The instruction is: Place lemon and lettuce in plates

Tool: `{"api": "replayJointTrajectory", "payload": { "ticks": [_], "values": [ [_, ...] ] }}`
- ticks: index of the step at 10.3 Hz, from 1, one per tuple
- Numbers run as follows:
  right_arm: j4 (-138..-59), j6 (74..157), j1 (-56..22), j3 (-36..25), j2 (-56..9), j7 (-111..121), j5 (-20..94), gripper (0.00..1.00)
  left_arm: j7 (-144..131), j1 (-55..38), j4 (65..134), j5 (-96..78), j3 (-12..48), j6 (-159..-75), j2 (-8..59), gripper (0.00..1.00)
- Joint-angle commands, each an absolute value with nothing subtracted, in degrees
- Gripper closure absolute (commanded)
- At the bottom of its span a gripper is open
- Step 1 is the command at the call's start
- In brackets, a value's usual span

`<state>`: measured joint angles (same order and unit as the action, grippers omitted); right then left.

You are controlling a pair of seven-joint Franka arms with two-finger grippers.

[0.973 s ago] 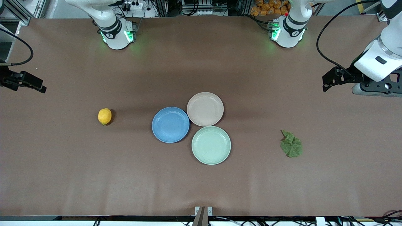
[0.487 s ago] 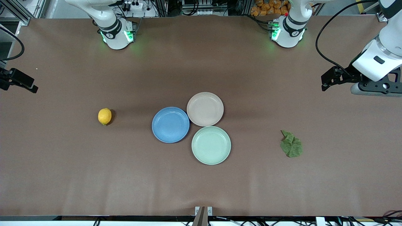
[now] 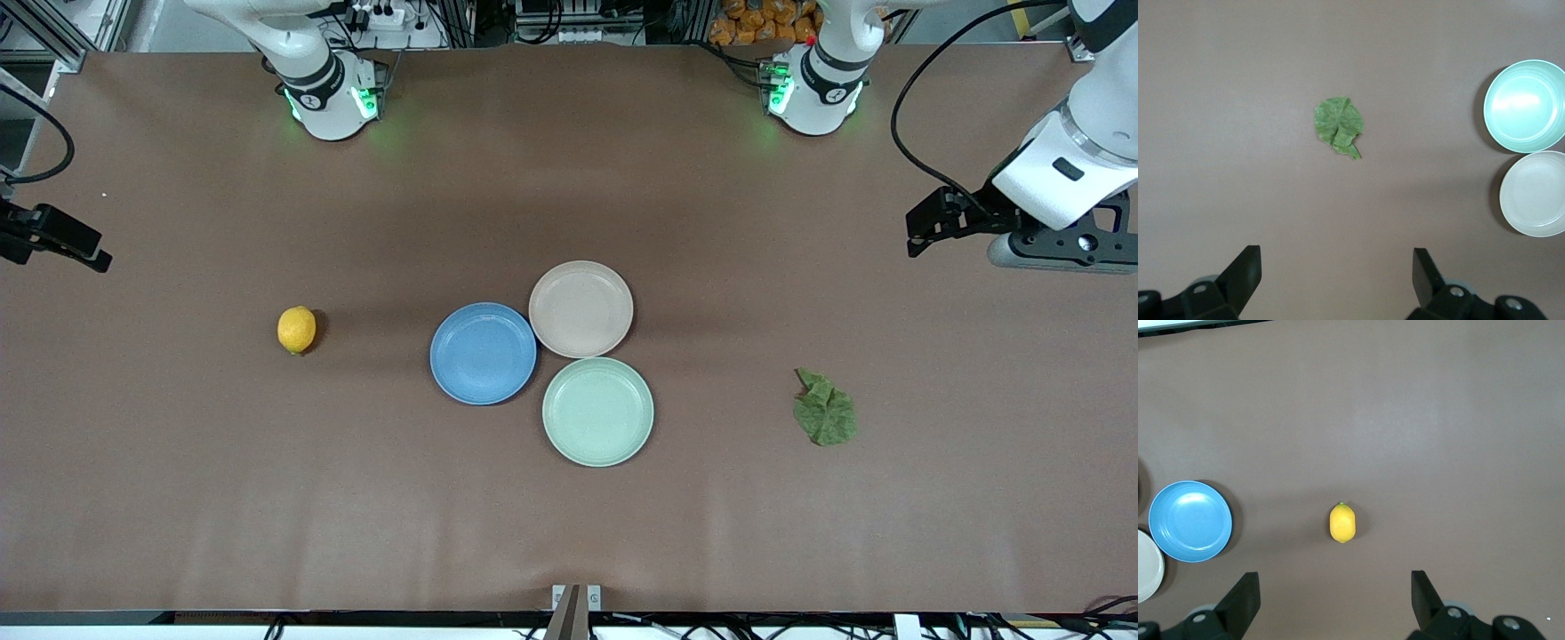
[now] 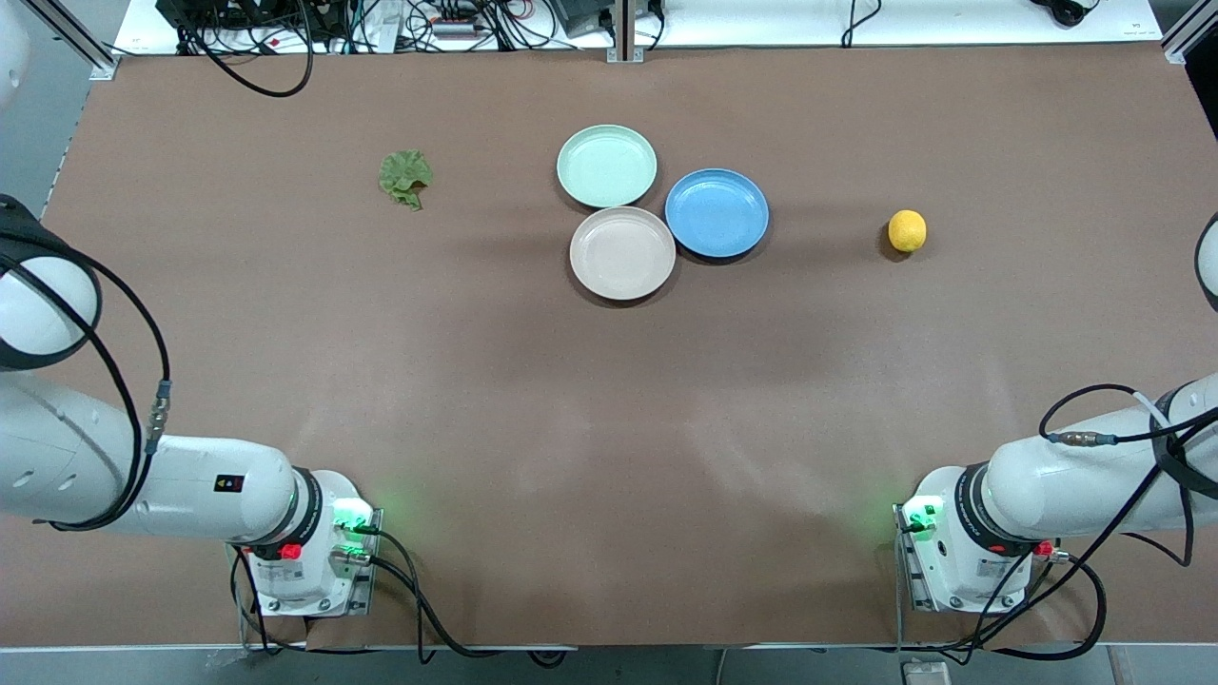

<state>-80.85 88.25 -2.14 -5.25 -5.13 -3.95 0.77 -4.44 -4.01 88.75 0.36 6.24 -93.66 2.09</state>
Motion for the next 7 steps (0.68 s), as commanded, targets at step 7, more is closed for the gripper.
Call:
{"api": "replayJointTrajectory", "payload": {
  "ticks": [7],
  "values": [
    [-81.5,88.1,-1.5,-4.9,-5.2,-4.2,0.7,0.00,-5.2,-4.2,88.6,-0.2,6.2,-92.9,1.7,0.00]
  ]
}}
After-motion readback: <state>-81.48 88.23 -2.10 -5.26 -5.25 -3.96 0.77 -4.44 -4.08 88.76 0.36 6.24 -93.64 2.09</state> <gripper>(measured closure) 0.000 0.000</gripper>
